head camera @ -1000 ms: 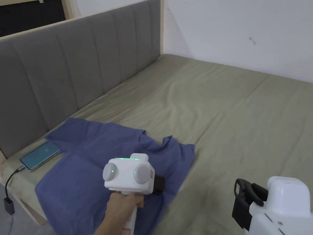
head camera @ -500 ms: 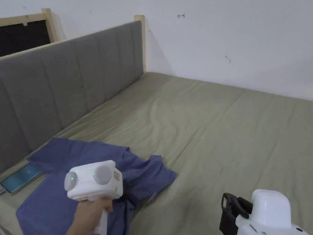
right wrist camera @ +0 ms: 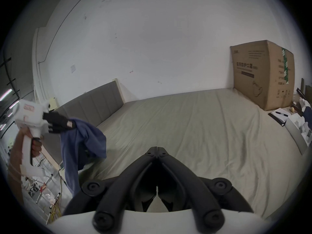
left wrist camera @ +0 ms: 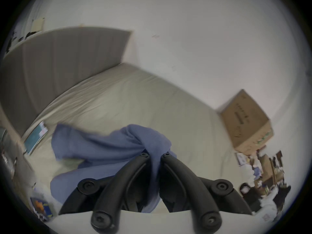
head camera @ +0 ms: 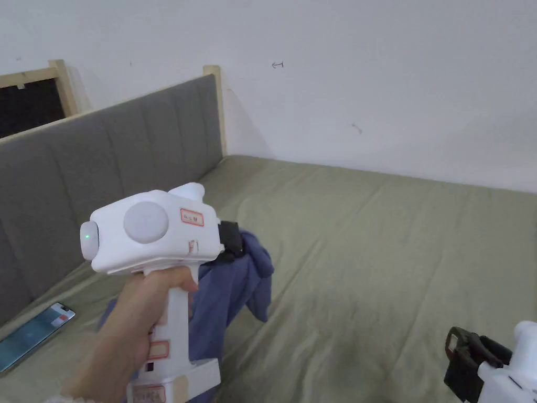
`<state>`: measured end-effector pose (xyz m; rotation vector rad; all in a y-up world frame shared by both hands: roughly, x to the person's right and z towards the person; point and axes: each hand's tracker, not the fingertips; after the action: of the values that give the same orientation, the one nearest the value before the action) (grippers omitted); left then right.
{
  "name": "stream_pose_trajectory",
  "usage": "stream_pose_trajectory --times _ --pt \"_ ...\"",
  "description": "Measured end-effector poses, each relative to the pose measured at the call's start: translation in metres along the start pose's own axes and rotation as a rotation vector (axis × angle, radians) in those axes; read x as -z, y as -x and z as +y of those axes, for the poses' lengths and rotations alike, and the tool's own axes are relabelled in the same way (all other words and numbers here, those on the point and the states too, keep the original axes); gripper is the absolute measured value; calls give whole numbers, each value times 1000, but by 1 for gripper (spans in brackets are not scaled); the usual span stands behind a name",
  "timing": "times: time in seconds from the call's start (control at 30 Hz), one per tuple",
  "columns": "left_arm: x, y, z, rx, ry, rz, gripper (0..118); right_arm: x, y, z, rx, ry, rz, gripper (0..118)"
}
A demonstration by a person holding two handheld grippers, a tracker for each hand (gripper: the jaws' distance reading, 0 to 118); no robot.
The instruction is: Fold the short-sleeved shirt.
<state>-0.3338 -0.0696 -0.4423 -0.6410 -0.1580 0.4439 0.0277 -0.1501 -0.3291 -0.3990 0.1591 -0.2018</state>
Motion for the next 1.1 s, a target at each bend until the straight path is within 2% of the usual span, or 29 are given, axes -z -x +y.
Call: stream_pose_trajectory --times 0.17,0.23,0.33,0.4,0.5,0.63,0.73,0.83,0.87,0.9,1.03,1.07,1.1 --pt "0 -114 1 170 -3 -238 5 -31 -28 17 19 -76 -87 0" --pt "8 -156 -9 240 37 -383 5 -47 -42 25 16 -119 -152 0" --pt "25 -205 -42 295 121 -510 5 -69 -67 32 27 -164 -229 0" --pt "46 -227 -76 355 197 -528 5 -81 -84 33 48 -175 -272 0" --pt "100 -237 -146 296 412 -519 5 -94 -110 30 86 -173 -327 0" --pt "158 -226 -255 291 679 -402 5 -99 -139 16 141 -125 -396 0" --pt "175 -214 -308 289 794 -369 5 -99 -155 7 185 -94 -411 0" --pt "182 -208 -326 319 784 -330 8 -96 -162 2 195 -76 -425 0" --pt "182 -208 -326 360 775 -306 16 -95 -163 1 199 -70 -428 0" --pt "183 -205 -325 380 779 -288 29 -94 -164 0 204 -66 -427 0" --pt "172 -207 -306 304 798 -394 106 -91 -160 -1 204 -57 -403 0" --pt "167 -207 -299 299 781 -390 113 -89 -158 -1 198 -54 -398 0" --pt "160 -207 -289 306 753 -388 114 -87 -156 -1 193 -47 -392 0"
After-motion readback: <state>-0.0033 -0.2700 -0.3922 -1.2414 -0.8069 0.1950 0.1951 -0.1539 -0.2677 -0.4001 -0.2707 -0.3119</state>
